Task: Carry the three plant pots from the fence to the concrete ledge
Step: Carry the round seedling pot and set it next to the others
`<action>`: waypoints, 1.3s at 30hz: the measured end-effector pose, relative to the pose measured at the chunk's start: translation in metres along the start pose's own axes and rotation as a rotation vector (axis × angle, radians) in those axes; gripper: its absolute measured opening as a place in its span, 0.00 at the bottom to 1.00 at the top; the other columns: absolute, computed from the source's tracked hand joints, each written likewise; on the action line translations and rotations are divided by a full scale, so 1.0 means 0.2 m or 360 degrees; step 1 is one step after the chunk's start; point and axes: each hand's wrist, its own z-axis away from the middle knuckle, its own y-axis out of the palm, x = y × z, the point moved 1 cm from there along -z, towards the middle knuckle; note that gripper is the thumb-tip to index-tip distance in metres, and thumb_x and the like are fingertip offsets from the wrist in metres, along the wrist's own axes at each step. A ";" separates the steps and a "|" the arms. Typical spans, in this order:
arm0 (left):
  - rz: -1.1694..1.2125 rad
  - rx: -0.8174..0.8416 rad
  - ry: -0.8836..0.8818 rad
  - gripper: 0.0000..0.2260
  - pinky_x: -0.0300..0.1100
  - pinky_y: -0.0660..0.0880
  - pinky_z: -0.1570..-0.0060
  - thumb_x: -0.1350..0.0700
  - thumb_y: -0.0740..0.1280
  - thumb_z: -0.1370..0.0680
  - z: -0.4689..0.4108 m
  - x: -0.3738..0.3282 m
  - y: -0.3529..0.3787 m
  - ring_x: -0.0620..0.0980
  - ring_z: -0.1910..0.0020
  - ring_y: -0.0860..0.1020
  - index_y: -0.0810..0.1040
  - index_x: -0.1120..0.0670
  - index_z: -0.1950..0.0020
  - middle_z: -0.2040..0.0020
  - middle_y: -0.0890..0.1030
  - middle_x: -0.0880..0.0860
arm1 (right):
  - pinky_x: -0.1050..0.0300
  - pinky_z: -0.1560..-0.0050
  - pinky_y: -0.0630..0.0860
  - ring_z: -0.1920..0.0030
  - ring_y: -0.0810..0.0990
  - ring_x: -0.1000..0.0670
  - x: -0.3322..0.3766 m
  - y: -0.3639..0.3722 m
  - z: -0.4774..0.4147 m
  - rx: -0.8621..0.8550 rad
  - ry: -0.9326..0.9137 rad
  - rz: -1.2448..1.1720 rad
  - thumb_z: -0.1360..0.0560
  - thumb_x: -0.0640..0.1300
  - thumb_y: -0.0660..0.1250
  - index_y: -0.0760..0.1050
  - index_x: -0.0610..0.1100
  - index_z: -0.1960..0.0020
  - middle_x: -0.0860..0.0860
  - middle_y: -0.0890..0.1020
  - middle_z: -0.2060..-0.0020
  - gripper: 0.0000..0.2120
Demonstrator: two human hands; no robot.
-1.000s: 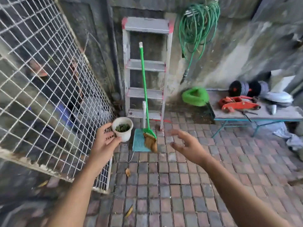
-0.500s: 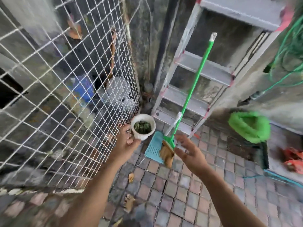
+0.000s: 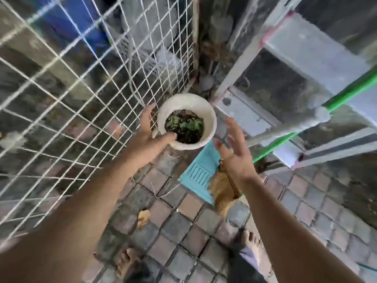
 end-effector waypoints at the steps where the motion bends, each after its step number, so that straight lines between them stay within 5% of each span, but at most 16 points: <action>1: 0.0041 -0.0063 0.0070 0.43 0.21 0.74 0.70 0.59 0.76 0.22 -0.10 0.13 0.05 0.22 0.62 0.79 0.54 0.42 0.15 0.37 0.71 0.36 | 0.46 0.21 0.68 0.25 0.72 0.54 -0.15 0.04 -0.09 -0.0031 -0.0031 -0.0047 0.26 0.49 0.72 0.68 0.70 0.30 0.66 0.72 0.28 0.30; 4: 0.0142 -0.0122 0.0413 0.46 0.17 0.73 0.47 0.62 0.77 0.24 -0.28 0.51 0.21 0.20 0.44 0.75 0.51 0.53 0.15 0.25 0.66 0.39 | 0.53 0.20 0.68 0.17 0.65 0.46 -0.57 0.13 -0.32 -0.0067 -0.0099 -0.0177 0.27 0.50 0.71 0.61 0.55 0.18 0.48 0.65 0.18 0.40; 6: 0.0328 -0.0132 0.0524 0.49 0.38 0.76 0.29 0.58 0.79 0.27 -0.35 0.73 0.30 0.31 0.26 0.72 0.50 0.52 0.16 0.21 0.64 0.36 | 0.51 0.20 0.68 0.17 0.63 0.41 -0.79 0.19 -0.42 -0.0028 -0.0265 -0.0219 0.27 0.48 0.73 0.58 0.50 0.17 0.44 0.63 0.17 0.42; 8: 0.0446 -0.0185 0.0633 0.48 0.60 0.72 0.23 0.57 0.79 0.29 -0.40 0.89 0.38 0.51 0.20 0.70 0.51 0.49 0.18 0.17 0.65 0.52 | 0.34 0.18 0.63 0.17 0.62 0.36 -0.98 0.25 -0.51 0.0048 -0.0438 -0.0239 0.27 0.42 0.75 0.57 0.45 0.18 0.39 0.62 0.17 0.43; 11: 0.0494 -0.0338 0.0731 0.48 0.60 0.69 0.21 0.58 0.79 0.29 -0.49 1.06 0.48 0.52 0.19 0.69 0.50 0.50 0.19 0.19 0.67 0.56 | 0.32 0.16 0.57 0.15 0.57 0.37 -1.17 0.36 -0.61 0.0110 -0.0631 -0.0294 0.26 0.40 0.77 0.51 0.48 0.19 0.37 0.57 0.16 0.46; 16: 0.0726 -0.0484 0.0854 0.46 0.67 0.67 0.21 0.67 0.73 0.22 -0.61 1.19 0.57 0.58 0.17 0.65 0.46 0.53 0.15 0.19 0.67 0.52 | 0.57 0.20 0.64 0.18 0.62 0.56 -1.29 0.44 -0.77 0.0154 -0.0977 -0.0635 0.23 0.52 0.78 0.35 0.43 0.16 0.46 0.53 0.17 0.57; 19: 0.0614 -0.0467 0.1049 0.49 0.65 0.69 0.22 0.55 0.78 0.26 -0.69 1.17 0.55 0.57 0.20 0.68 0.46 0.57 0.17 0.21 0.70 0.50 | 0.61 0.21 0.62 0.20 0.62 0.61 -1.30 0.48 -0.83 0.0131 -0.1191 -0.0734 0.23 0.58 0.76 0.34 0.34 0.18 0.49 0.54 0.20 0.60; 22: 0.0599 -0.0343 0.1335 0.51 0.72 0.64 0.22 0.49 0.79 0.26 -0.79 1.13 0.56 0.68 0.17 0.61 0.45 0.61 0.20 0.17 0.57 0.66 | 0.60 0.20 0.60 0.20 0.61 0.59 -1.32 0.51 -0.90 0.0040 -0.1383 -0.0706 0.23 0.62 0.74 0.34 0.29 0.18 0.40 0.49 0.18 0.62; 26: 0.0597 -0.0330 0.1614 0.52 0.73 0.54 0.19 0.42 0.77 0.25 -0.91 1.17 0.61 0.74 0.16 0.50 0.43 0.61 0.19 0.16 0.45 0.72 | 0.59 0.19 0.61 0.19 0.60 0.62 -1.40 0.51 -1.01 0.0014 -0.1487 -0.0767 0.23 0.62 0.74 0.33 0.32 0.17 0.43 0.51 0.19 0.62; 31: 0.0558 -0.0262 0.1596 0.55 0.56 0.65 0.20 0.39 0.76 0.25 -0.86 1.04 0.60 0.59 0.21 0.65 0.43 0.66 0.19 0.22 0.56 0.64 | 0.57 0.16 0.56 0.16 0.55 0.53 -1.33 0.47 -1.03 0.0162 -0.1332 -0.0684 0.28 0.65 0.77 0.35 0.42 0.16 0.49 0.50 0.19 0.63; 33: 0.0528 -0.0241 0.1526 0.53 0.56 0.65 0.20 0.39 0.76 0.25 -0.84 1.03 0.56 0.64 0.20 0.64 0.45 0.65 0.19 0.21 0.56 0.65 | 0.61 0.18 0.57 0.15 0.54 0.53 -1.30 0.47 -1.03 0.0225 -0.1229 -0.0675 0.30 0.62 0.80 0.36 0.53 0.17 0.54 0.51 0.17 0.61; 36: 0.0447 -0.0150 0.1482 0.57 0.59 0.60 0.17 0.39 0.76 0.25 -0.80 1.07 0.49 0.72 0.16 0.54 0.40 0.63 0.17 0.16 0.48 0.69 | 0.66 0.20 0.60 0.18 0.58 0.64 -1.32 0.47 -1.03 0.0198 -0.1233 -0.0649 0.30 0.52 0.83 0.40 0.59 0.17 0.69 0.56 0.20 0.60; 39: 0.0408 -0.0061 0.1464 0.59 0.62 0.59 0.16 0.41 0.77 0.25 -0.77 1.11 0.48 0.73 0.16 0.52 0.38 0.65 0.17 0.15 0.46 0.69 | 0.47 0.14 0.56 0.14 0.54 0.52 -1.38 0.48 -0.95 0.0125 -0.1188 -0.0664 0.30 0.60 0.82 0.42 0.61 0.17 0.59 0.55 0.16 0.58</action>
